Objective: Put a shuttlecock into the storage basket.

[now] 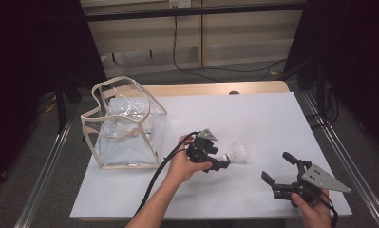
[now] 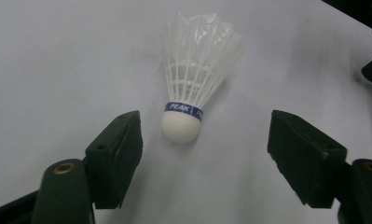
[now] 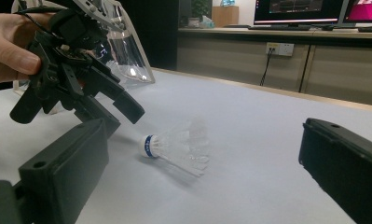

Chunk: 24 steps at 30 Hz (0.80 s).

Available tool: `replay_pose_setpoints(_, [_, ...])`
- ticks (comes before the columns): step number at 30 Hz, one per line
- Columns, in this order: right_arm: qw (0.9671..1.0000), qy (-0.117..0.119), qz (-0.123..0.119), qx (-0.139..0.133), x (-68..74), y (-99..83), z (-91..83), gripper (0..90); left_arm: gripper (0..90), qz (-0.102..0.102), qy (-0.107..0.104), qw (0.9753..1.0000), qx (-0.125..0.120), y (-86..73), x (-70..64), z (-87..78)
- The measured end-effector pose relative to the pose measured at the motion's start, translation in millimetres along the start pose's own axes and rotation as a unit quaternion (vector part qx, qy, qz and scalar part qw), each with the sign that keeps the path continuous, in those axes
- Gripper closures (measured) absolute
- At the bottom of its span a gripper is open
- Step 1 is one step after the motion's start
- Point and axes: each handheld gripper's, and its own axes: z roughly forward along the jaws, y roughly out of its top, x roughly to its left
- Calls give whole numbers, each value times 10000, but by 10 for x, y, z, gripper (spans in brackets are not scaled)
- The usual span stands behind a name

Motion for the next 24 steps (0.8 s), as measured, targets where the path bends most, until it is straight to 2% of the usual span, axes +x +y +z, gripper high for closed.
replay_pose_setpoints(1, [10000,1,4,5,0,0,0,14,312,-30,-26,10000,-27,2,-3,10])
replay_pose_setpoints(4, [10000,1,8,4,0,-1,0,14,355,56,4,10000,-32,7,5,28])
replay_pose_setpoints(8, [10000,4,16,6,1,-1,0,14,366,151,101,9998,24,7,14,49])
replay_pose_setpoints(24, [10000,4,8,8,-2,-3,3,14,467,156,247,9994,158,-23,29,189])
